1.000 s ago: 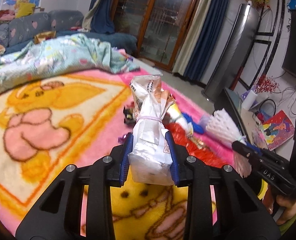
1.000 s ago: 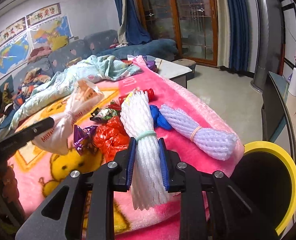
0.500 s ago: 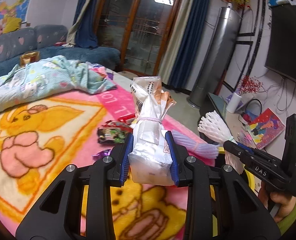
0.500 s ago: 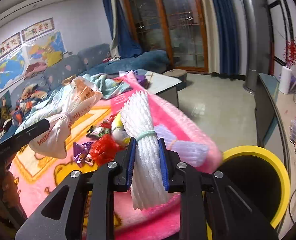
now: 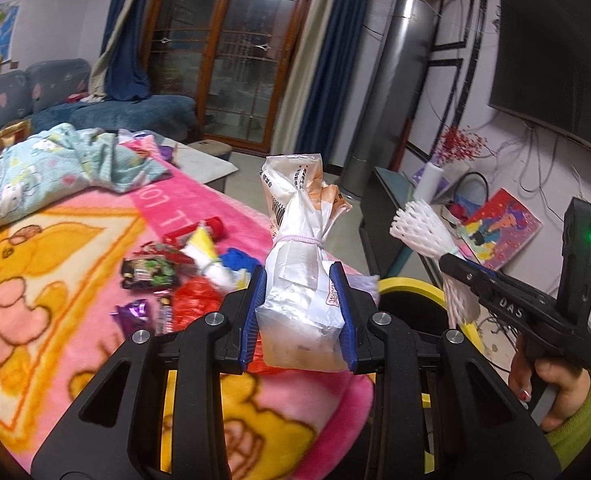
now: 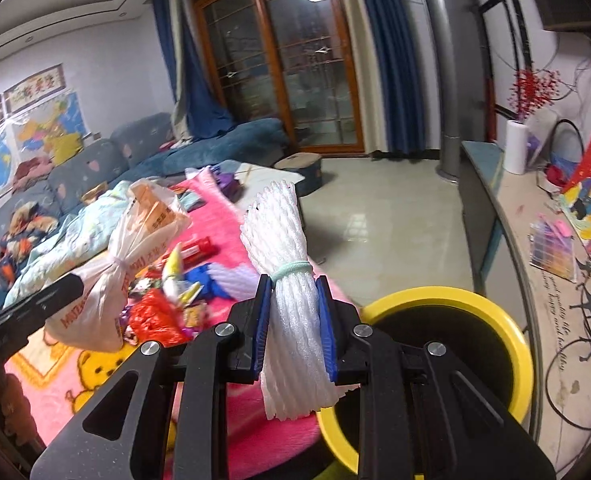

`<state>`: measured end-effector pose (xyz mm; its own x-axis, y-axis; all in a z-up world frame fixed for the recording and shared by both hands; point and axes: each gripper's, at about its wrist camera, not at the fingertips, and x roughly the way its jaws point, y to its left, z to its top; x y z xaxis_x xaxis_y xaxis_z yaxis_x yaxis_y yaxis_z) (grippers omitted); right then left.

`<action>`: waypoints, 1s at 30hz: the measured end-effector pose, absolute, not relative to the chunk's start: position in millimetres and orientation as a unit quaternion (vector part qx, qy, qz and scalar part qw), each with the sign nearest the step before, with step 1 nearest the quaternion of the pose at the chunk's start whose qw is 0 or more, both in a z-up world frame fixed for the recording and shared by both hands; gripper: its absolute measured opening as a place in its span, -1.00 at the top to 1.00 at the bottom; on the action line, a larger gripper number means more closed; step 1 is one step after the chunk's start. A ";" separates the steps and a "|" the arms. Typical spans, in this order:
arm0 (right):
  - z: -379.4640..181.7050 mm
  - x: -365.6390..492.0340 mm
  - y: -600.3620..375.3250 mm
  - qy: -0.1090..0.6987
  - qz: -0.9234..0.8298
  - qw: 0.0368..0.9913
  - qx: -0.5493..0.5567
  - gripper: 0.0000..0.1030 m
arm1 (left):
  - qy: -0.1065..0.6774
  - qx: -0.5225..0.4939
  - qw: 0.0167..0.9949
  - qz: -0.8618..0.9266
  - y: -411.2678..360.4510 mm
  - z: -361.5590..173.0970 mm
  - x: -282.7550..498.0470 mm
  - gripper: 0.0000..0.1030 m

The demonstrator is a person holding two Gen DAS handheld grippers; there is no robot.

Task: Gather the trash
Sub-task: 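Carry the white bag and white foam net over the yellow bin and release both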

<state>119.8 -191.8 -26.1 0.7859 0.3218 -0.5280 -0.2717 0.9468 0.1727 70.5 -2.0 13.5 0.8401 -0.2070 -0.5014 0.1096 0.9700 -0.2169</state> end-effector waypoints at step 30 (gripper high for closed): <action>-59.3 129.4 -322.8 0.325 0.000 0.939 0.112 0.58 | 0.336 0.009 0.918 -0.211 -127.2 -42.9 91.7 0.51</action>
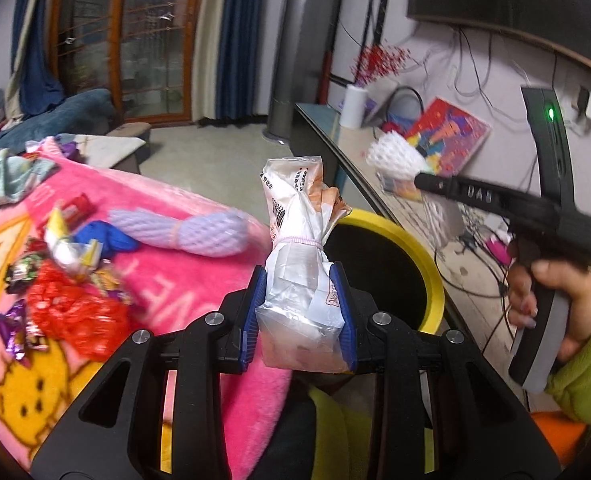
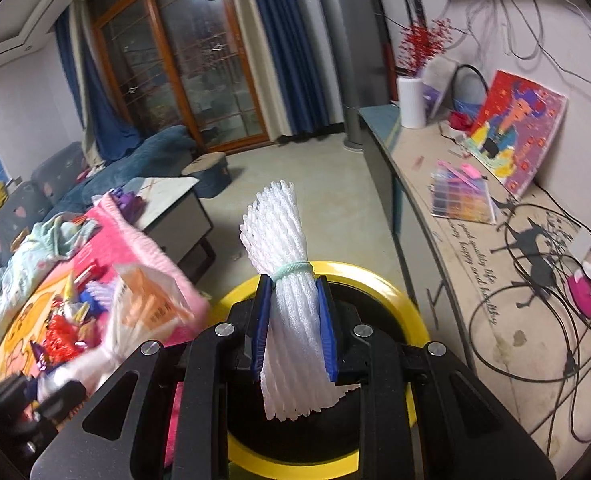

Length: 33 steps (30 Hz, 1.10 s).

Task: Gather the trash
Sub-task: 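Carry the white bag and white foam net over the yellow bin and release both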

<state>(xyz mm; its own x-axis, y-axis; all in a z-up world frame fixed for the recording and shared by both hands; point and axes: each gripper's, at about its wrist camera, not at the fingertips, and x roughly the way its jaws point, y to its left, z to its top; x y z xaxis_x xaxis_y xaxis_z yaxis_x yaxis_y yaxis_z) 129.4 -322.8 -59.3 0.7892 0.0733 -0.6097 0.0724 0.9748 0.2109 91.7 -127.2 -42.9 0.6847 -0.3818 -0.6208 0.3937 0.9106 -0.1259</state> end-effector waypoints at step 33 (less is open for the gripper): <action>-75.4 137.0 -312.2 0.337 0.010 0.937 0.097 -0.22 | 0.314 -0.050 0.927 -0.198 -113.8 -50.7 120.9 -0.79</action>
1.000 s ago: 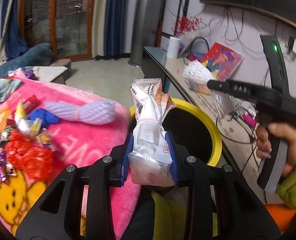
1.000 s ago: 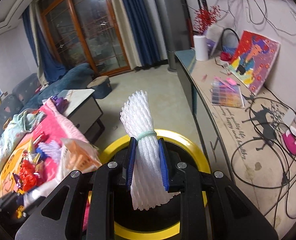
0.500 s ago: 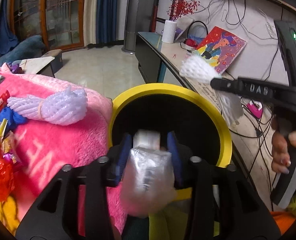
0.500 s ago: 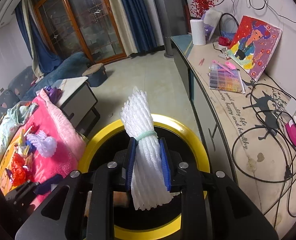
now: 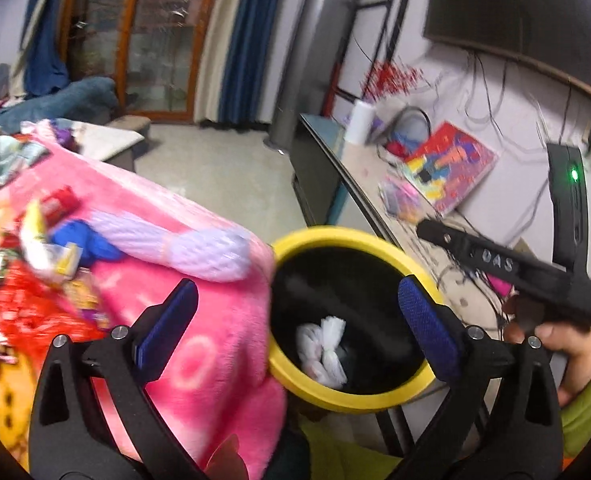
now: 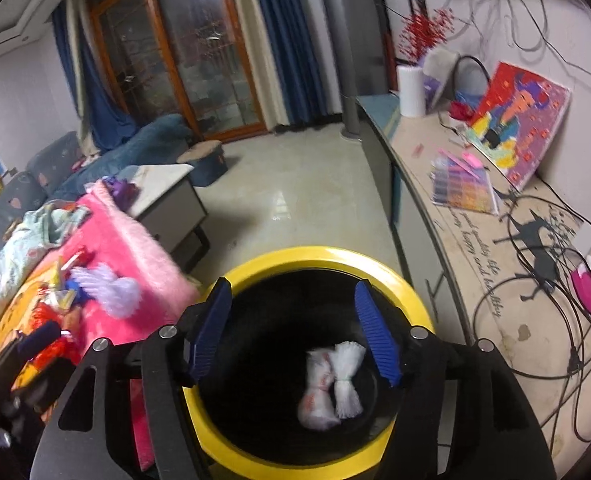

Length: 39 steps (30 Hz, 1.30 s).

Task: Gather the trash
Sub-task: 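Carry the white bag and white foam net over the yellow bin and release both, then move both open tools back over the remaining trash on the blanket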

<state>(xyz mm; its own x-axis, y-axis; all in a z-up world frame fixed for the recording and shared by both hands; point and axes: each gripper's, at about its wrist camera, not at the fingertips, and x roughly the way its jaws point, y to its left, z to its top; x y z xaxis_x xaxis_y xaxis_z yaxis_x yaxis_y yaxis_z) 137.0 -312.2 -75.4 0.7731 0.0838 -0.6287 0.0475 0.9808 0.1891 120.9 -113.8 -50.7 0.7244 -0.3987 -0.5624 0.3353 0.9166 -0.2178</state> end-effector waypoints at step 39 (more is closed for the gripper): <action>-34.6 82.5 -146.6 0.265 0.198 0.943 -0.029 -0.38 | 0.241 -0.154 0.958 -0.006 48.1 -8.6 79.7 -0.79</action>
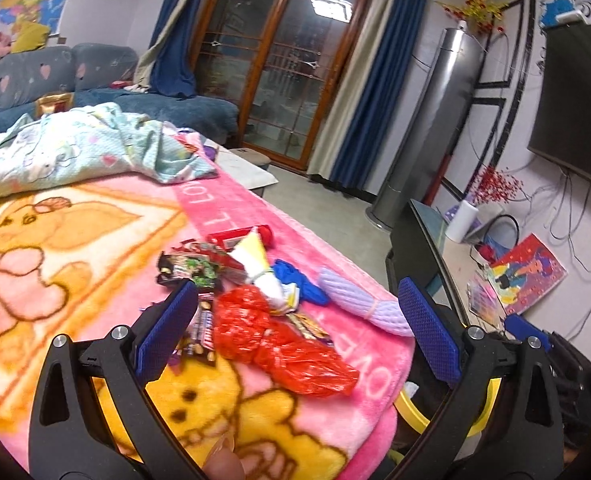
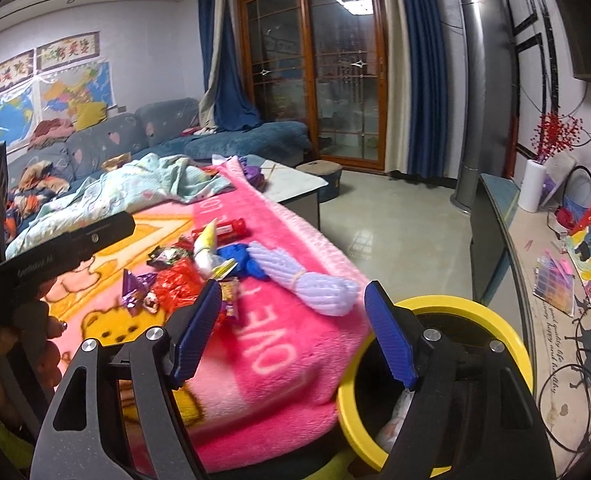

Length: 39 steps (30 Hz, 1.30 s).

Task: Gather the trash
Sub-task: 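Move both open tools back over the remaining trash on the blanket, then grasp the red plastic bag with the left tool while the right tool grasps the lavender foam net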

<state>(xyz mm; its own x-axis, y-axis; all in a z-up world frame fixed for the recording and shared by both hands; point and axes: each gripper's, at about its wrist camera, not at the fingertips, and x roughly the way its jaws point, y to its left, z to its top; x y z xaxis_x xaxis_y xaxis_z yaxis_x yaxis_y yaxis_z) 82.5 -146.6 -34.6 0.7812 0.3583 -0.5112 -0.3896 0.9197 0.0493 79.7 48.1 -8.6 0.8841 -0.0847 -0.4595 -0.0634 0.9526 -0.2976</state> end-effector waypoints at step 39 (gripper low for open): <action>-120.1 201.2 -132.8 0.399 0.199 0.895 -0.032 0.36 | 0.409 -0.264 0.871 -0.066 45.5 -104.0 119.2 -0.75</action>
<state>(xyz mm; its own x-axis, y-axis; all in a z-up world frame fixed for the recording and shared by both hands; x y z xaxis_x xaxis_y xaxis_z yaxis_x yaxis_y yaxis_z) 201.2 -132.8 -120.1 0.6024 0.3305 -0.7266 -0.3820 0.9186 0.1012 119.2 45.5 -104.0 0.6569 -0.3302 -0.6779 -0.1011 0.8523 -0.5131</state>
